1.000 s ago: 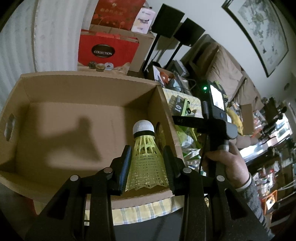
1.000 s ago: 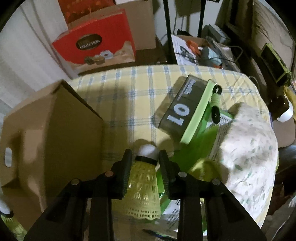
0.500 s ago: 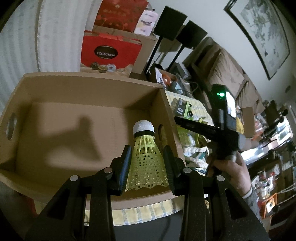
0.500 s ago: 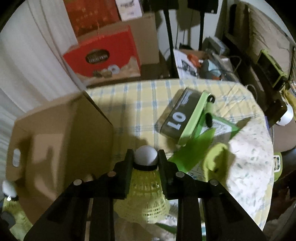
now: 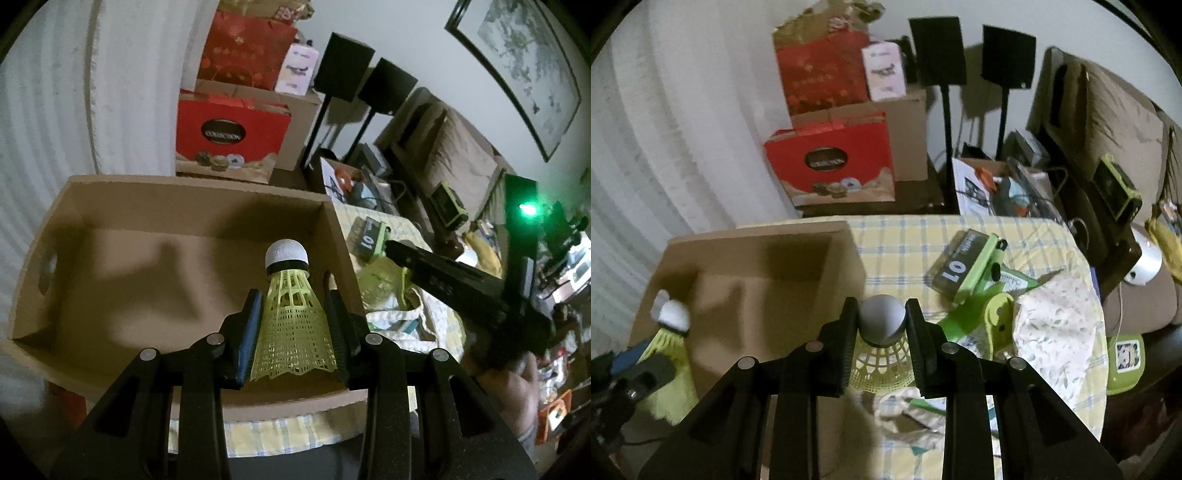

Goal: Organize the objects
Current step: 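Carry the shuttlecock in the left gripper over the cardboard box while the right gripper carries its shuttlecock there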

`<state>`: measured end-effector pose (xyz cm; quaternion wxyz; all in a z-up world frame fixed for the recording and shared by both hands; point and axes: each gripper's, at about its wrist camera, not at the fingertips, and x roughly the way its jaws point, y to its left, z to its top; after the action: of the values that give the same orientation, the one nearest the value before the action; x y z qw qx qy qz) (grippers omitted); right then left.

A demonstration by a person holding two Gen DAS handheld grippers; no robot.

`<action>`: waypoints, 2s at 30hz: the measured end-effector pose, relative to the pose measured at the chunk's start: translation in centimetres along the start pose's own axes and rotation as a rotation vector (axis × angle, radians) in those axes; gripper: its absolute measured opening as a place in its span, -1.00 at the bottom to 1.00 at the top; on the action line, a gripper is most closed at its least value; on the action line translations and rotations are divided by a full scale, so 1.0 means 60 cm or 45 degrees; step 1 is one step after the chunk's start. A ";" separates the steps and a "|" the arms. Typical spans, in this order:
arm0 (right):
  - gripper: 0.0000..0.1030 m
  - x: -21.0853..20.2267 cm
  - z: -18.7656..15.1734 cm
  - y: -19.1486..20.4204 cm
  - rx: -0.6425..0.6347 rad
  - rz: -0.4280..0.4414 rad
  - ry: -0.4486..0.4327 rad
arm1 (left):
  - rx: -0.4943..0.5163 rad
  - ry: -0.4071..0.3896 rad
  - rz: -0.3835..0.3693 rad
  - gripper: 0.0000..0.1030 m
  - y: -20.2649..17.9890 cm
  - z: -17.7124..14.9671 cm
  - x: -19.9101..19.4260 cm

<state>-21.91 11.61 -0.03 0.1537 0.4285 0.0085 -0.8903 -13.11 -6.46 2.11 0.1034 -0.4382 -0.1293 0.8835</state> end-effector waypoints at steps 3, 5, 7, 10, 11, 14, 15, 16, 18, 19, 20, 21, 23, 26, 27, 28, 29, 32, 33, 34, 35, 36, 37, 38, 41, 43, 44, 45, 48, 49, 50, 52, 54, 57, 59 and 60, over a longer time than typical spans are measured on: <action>-0.51 -0.018 -0.003 0.016 -0.023 0.003 -0.022 | -0.011 -0.018 0.021 -0.37 0.006 0.003 -0.005; -0.51 -0.030 -0.005 0.029 -0.051 -0.016 -0.047 | -0.021 -0.026 0.032 -0.37 0.011 0.006 -0.009; -0.51 -0.039 -0.005 0.038 -0.072 -0.037 -0.064 | -0.026 -0.033 0.044 -0.37 0.016 0.010 -0.012; -0.51 -0.051 -0.005 0.046 -0.095 -0.058 -0.084 | -0.027 -0.049 0.059 -0.37 0.021 0.013 -0.018; -0.51 -0.055 -0.005 0.049 -0.098 -0.056 -0.091 | -0.027 -0.055 0.063 -0.37 0.022 0.014 -0.021; -0.51 -0.069 -0.005 0.057 -0.107 -0.053 -0.106 | -0.025 -0.072 0.078 -0.37 0.024 0.016 -0.028; -0.51 -0.072 -0.004 0.059 -0.109 -0.049 -0.111 | -0.025 -0.077 0.080 -0.37 0.025 0.017 -0.030; -0.51 -0.075 -0.005 0.061 -0.108 -0.044 -0.114 | -0.025 -0.082 0.083 -0.37 0.025 0.018 -0.033; -0.51 -0.081 -0.006 0.066 -0.108 -0.031 -0.123 | -0.021 -0.092 0.091 -0.37 0.026 0.019 -0.038; -0.51 -0.083 -0.006 0.069 -0.109 -0.027 -0.129 | -0.017 -0.097 0.097 -0.37 0.027 0.019 -0.041; -0.51 -0.085 -0.008 0.073 -0.111 -0.021 -0.134 | -0.014 -0.099 0.102 -0.37 0.026 0.019 -0.041; -0.51 -0.087 -0.009 0.077 -0.113 -0.016 -0.137 | -0.012 -0.101 0.106 -0.37 0.027 0.017 -0.043; -0.51 -0.089 -0.012 0.084 -0.116 0.000 -0.137 | -0.013 -0.104 0.115 -0.37 0.031 0.017 -0.045; -0.51 -0.084 -0.012 0.098 -0.124 0.021 -0.127 | -0.015 -0.104 0.132 -0.37 0.039 0.018 -0.048; -0.51 -0.084 -0.011 0.102 -0.125 0.025 -0.126 | -0.014 -0.105 0.139 -0.37 0.042 0.018 -0.049; -0.51 -0.081 -0.012 0.108 -0.128 0.029 -0.125 | -0.014 -0.108 0.148 -0.37 0.045 0.019 -0.050; -0.51 -0.079 -0.013 0.112 -0.131 0.029 -0.125 | -0.013 -0.114 0.161 -0.37 0.050 0.020 -0.051; -0.51 -0.070 -0.019 0.124 -0.145 0.030 -0.116 | -0.019 -0.129 0.200 -0.37 0.063 0.022 -0.048; -0.51 -0.065 -0.021 0.127 -0.148 0.027 -0.112 | -0.022 -0.128 0.205 -0.37 0.068 0.021 -0.046; -0.51 -0.059 -0.024 0.130 -0.147 0.024 -0.104 | -0.025 -0.124 0.211 -0.37 0.072 0.020 -0.041; -0.51 -0.055 -0.025 0.132 -0.146 0.024 -0.097 | -0.025 -0.121 0.217 -0.37 0.075 0.019 -0.038; -0.51 -0.051 -0.026 0.133 -0.144 0.025 -0.088 | -0.025 -0.120 0.225 -0.37 0.078 0.018 -0.034; -0.51 -0.046 -0.028 0.135 -0.143 0.026 -0.084 | -0.024 -0.118 0.236 -0.37 0.082 0.016 -0.029; -0.50 -0.045 -0.029 0.135 -0.144 0.023 -0.086 | -0.023 -0.116 0.244 -0.37 0.084 0.015 -0.025; -0.50 -0.040 -0.030 0.142 -0.145 0.019 -0.086 | -0.022 -0.113 0.274 -0.37 0.094 0.013 -0.011; -0.50 -0.040 -0.030 0.148 -0.156 0.008 -0.089 | -0.021 -0.114 0.294 -0.37 0.100 0.014 -0.003; -0.50 -0.040 -0.030 0.152 -0.161 0.012 -0.089 | -0.023 -0.115 0.297 -0.37 0.102 0.013 -0.001; -0.50 -0.040 -0.030 0.154 -0.163 0.019 -0.090 | -0.025 -0.116 0.300 -0.37 0.105 0.012 0.001; -0.50 -0.037 -0.029 0.165 -0.177 0.031 -0.087 | -0.035 -0.117 0.299 -0.37 0.115 0.011 0.003; -0.50 -0.036 -0.029 0.169 -0.179 0.038 -0.085 | -0.038 -0.118 0.298 -0.37 0.117 0.012 0.002; -0.50 -0.033 -0.028 0.173 -0.181 0.042 -0.082 | -0.038 -0.119 0.298 -0.37 0.121 0.014 0.001; -0.50 -0.025 -0.028 0.180 -0.190 0.048 -0.069 | -0.038 -0.120 0.298 -0.36 0.125 0.016 0.000; -0.50 -0.014 -0.030 0.185 -0.187 0.065 -0.038 | -0.032 -0.108 0.294 -0.36 0.127 0.015 0.002; -0.50 0.008 -0.038 0.190 -0.194 0.083 0.025 | -0.018 -0.081 0.291 -0.35 0.129 0.013 0.009; -0.50 0.027 -0.045 0.191 -0.205 0.068 0.074 | -0.008 -0.051 0.290 -0.34 0.130 0.012 0.021; -0.50 0.033 -0.049 0.189 -0.201 0.068 0.090 | -0.002 -0.034 0.287 -0.33 0.129 0.010 0.027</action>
<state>-17.66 0.68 -2.09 0.2102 0.4463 0.0728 -0.8668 -15.09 -13.40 -1.23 0.0013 -0.4383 -0.0815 0.8951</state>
